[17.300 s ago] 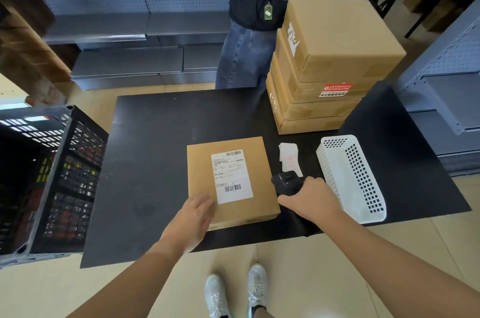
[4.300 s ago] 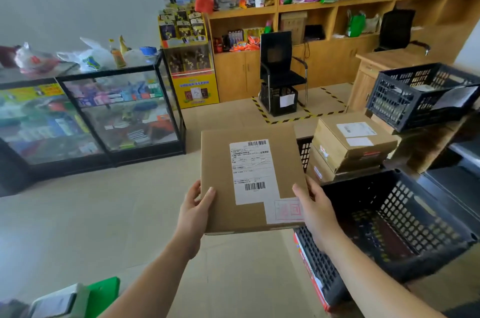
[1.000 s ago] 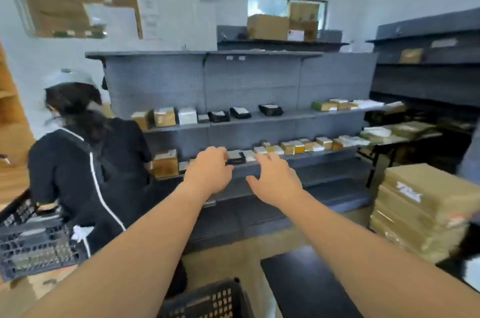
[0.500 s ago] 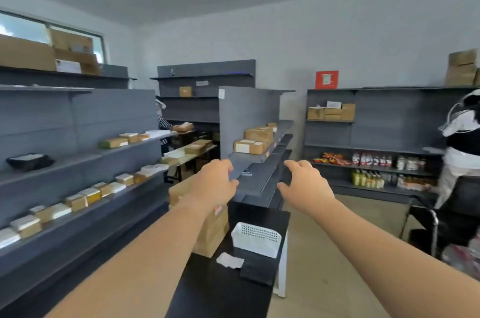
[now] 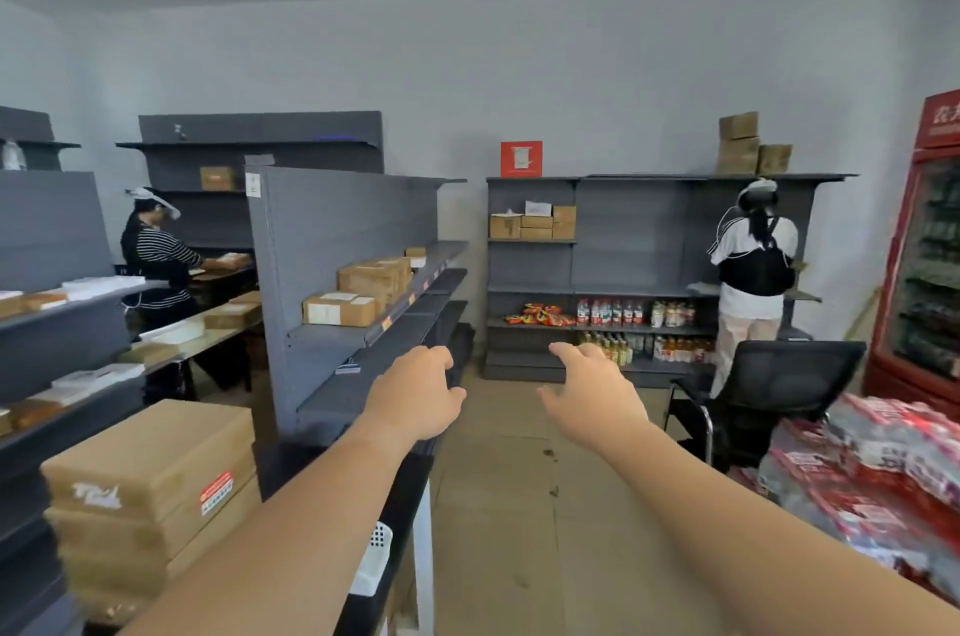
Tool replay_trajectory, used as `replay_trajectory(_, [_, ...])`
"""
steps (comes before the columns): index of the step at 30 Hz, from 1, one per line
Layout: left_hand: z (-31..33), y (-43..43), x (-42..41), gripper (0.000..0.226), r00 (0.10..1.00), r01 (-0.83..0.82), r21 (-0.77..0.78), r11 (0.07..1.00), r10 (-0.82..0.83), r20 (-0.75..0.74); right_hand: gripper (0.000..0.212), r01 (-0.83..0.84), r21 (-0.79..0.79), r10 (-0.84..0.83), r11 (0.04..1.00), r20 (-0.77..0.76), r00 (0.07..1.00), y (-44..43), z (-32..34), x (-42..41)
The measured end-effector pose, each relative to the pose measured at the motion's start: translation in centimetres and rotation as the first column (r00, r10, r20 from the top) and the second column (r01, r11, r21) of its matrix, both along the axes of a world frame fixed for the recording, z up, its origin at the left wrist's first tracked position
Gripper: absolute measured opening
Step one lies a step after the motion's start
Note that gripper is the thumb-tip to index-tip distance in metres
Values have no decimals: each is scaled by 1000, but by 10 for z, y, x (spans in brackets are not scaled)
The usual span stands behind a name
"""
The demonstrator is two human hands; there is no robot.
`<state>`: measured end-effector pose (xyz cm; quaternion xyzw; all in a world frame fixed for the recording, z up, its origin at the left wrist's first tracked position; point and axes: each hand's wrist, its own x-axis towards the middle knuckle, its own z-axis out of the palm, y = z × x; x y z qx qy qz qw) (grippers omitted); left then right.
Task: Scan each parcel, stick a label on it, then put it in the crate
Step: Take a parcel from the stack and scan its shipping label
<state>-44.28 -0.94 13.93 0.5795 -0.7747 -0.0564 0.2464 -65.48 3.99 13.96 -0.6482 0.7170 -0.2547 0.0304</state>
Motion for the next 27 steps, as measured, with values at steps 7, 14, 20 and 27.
replay_trajectory(7, [-29,-122,-14,46,999,-35,9,999,35,2,63,-27,3,27,1000,68,997,-131,-28,-19])
replay_trajectory(14, [-78,-234,40,43,985,-169,87,982,172,-24,62,-180,34,173,983,146,974,-280,-71,33])
replay_trajectory(20, [-119,-264,146,42,901,-425,204,882,435,-3,64,-477,116,462,871,132,877,-377,-115,156])
replay_trajectory(27, [-153,-255,274,50,601,-756,283,591,797,-58,63,-777,203,756,596,186,628,-444,-158,318])
